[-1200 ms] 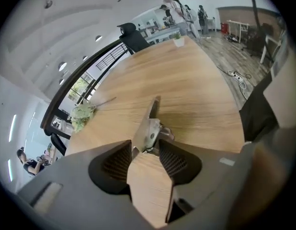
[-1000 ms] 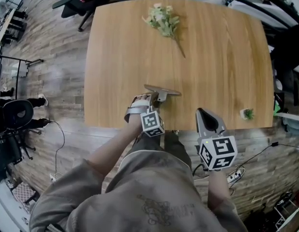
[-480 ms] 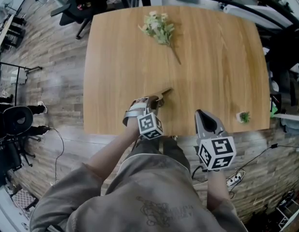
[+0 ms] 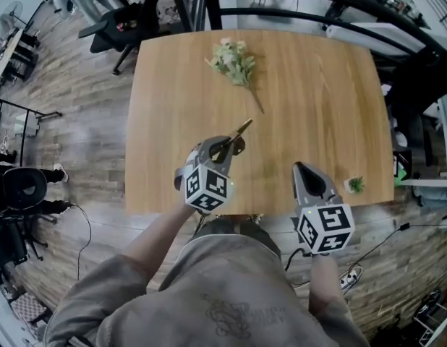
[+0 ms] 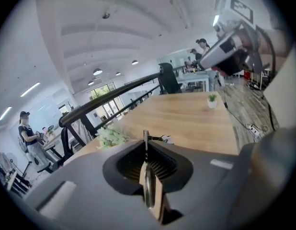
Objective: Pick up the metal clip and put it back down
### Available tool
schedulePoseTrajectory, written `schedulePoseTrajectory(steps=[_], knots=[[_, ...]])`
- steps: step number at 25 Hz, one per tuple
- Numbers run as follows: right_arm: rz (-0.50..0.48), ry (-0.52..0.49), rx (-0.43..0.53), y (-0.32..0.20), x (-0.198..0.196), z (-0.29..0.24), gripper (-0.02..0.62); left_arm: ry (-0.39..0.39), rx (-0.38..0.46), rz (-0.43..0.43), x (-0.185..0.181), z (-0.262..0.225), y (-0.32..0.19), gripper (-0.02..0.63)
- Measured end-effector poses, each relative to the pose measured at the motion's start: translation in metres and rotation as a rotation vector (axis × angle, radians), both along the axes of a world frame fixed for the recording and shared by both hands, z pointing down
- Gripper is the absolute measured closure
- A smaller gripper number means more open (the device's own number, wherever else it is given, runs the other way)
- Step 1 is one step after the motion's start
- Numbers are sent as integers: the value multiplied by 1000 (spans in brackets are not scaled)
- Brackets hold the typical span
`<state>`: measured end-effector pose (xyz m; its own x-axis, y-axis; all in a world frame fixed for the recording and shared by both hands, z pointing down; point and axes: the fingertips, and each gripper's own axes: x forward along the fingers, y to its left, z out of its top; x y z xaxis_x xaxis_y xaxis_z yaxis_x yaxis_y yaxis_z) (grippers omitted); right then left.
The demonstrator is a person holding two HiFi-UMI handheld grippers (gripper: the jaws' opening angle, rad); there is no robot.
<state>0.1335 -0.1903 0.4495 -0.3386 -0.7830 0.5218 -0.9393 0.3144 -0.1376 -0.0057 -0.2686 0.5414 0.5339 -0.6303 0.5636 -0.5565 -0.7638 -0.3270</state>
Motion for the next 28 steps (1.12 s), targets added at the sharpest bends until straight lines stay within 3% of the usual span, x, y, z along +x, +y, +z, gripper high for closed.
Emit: schedulePoseTrajectory(steps=[16,22,28], knots=[[44,-55,400,-11,1,-155,581,434,239,-45,-11,-221,-13,588],[54,-32,472,10,-2,-193,582,537,269,-69,-27,-263,3,588],[61,-42,489,24,-3,-200,581,596,283,-88,-48,-269,19,588]])
